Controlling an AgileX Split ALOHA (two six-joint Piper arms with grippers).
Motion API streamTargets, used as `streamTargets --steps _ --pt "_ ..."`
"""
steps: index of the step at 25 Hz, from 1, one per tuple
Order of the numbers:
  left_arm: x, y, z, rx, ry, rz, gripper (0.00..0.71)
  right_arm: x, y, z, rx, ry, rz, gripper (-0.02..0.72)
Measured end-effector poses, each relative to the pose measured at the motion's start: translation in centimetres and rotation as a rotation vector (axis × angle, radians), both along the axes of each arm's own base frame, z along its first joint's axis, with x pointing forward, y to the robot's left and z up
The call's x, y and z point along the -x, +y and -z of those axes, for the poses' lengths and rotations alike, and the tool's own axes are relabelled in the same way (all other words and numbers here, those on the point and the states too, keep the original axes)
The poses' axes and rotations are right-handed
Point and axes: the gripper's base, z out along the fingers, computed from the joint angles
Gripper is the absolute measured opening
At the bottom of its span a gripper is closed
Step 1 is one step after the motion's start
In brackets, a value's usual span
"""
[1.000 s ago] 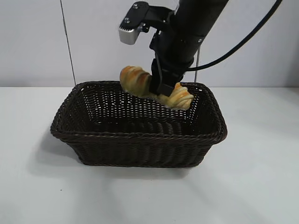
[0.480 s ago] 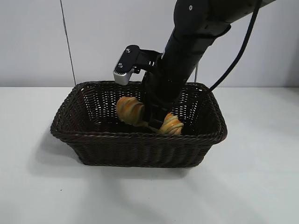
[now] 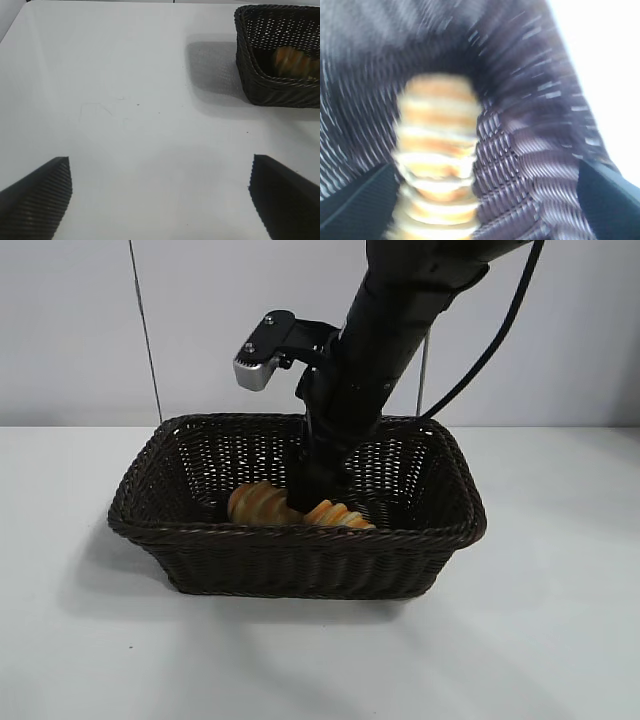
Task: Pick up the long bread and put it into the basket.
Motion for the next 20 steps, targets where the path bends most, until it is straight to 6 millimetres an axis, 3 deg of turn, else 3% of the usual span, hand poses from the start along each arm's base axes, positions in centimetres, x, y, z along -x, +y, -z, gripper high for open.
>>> streamTargets --steps 12,16,20 --pt "0.0 0.0 0.0 0.000 0.000 0.000 0.695 -0.9 -0.2 -7.6 -0.154 0.083 0.437 0.694" --pt "0.0 0.0 0.0 0.000 0.000 0.000 0.695 -1.0 -1.0 -8.3 -0.133 0.089 0.530 0.694" --pt "0.0 0.0 0.0 0.000 0.000 0.000 0.695 -1.8 -4.0 -8.2 -0.070 0.114 0.643 0.694"
